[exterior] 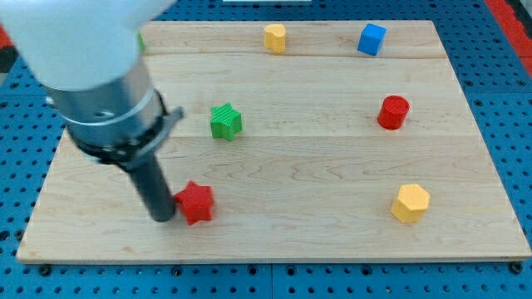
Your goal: Slide the green star towards the bottom left
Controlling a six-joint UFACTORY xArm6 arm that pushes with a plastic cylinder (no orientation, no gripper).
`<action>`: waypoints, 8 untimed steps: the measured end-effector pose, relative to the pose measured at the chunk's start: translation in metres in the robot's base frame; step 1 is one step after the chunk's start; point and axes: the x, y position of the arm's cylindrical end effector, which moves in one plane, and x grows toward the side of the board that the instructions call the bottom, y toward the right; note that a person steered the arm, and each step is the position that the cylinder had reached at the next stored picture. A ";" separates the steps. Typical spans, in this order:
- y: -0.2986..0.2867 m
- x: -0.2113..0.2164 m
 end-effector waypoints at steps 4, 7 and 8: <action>0.090 -0.146; -0.033 -0.076; 0.044 -0.113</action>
